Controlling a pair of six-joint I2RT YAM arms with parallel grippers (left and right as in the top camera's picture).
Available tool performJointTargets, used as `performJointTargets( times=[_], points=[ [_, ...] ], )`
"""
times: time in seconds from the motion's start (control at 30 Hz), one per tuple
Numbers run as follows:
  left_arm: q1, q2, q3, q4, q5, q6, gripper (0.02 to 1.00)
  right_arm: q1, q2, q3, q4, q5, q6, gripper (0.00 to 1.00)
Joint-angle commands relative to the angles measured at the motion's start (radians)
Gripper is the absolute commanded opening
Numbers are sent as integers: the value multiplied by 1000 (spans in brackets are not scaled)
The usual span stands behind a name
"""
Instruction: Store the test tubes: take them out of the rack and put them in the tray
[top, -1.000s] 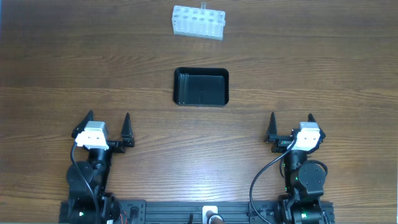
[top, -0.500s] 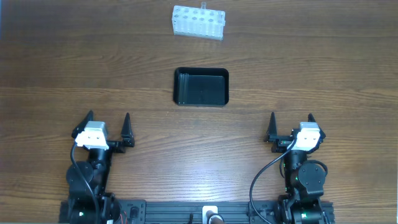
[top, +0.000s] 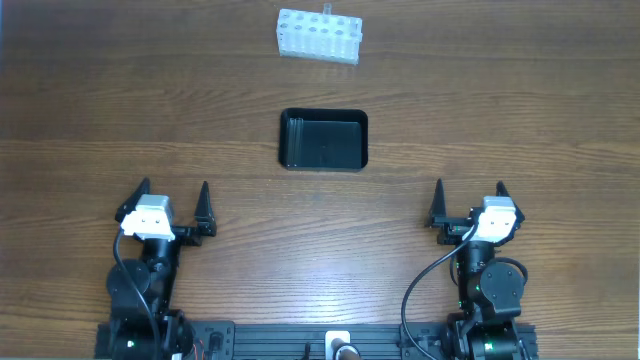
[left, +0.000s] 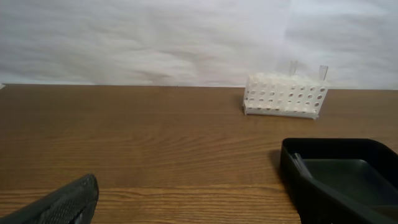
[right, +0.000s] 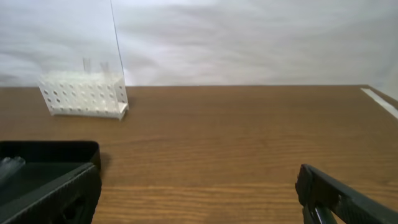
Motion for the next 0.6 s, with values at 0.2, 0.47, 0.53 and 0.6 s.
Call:
performJointTargets(
  times=[0.2, 0.47, 0.53, 0.6],
  points=[
    [5, -12, -5, -3, 21, 11, 1000, -14, 123, -5, 190, 10, 56, 991],
    [5, -12, -5, -3, 21, 11, 1000, -13, 520, 72, 486, -31, 100, 991],
    [5, -12, -5, -3, 21, 11, 1000, -10, 641, 137, 487, -31, 101, 991],
    [5, -12, -5, -3, 21, 11, 1000, -1, 761, 205, 489, -31, 100, 991]
  ],
)
